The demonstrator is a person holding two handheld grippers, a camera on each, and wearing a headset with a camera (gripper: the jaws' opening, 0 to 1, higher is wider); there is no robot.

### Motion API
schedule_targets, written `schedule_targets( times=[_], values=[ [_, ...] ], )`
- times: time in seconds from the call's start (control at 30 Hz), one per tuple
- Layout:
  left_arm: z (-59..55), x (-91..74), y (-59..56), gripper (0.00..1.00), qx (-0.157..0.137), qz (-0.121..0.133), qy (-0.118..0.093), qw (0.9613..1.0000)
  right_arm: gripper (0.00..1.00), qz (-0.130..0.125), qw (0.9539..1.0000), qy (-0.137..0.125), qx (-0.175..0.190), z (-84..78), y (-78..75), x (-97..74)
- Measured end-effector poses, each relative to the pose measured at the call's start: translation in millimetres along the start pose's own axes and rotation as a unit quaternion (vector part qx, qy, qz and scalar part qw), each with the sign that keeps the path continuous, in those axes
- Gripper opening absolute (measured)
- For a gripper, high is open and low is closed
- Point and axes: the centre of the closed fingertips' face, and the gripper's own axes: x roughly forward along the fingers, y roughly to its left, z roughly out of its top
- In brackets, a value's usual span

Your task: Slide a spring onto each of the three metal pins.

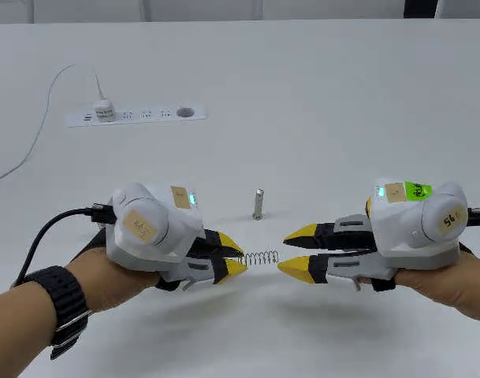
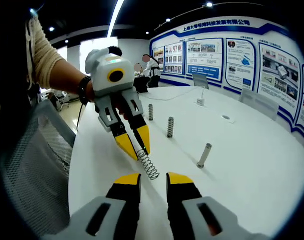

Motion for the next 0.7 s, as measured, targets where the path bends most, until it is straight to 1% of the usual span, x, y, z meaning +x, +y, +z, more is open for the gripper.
schedule_targets(
  times=[0.17, 0.5, 0.63, 0.7],
  values=[
    [1.3, -0.3, -6.5, 0.1, 0.018, -0.009, 0.008, 0.9998, 0.19, 0.012, 0.9997, 0.012, -0.016, -1.3, 4.7, 4.2],
    [7.4, -1.0, -13.7, 0.09, 0.026, -0.023, 0.005, 0.9994, 0.13, 0.032, 0.9985, 0.029, -0.034, -5.8, 14.0, 8.3],
    [9.8, -2.0, -15.6, 0.09, 0.023, -0.03, 0.005, 0.9993, 0.13, 0.037, 0.9981, 0.033, -0.037, -7.6, 15.6, 7.7],
    [13.3, -3.6, -15.3, 0.09, 0.013, -0.033, -0.003, 0.9994, 0.13, 0.037, 0.998, 0.033, -0.039, -8.0, 16.0, 7.4]
  ],
)
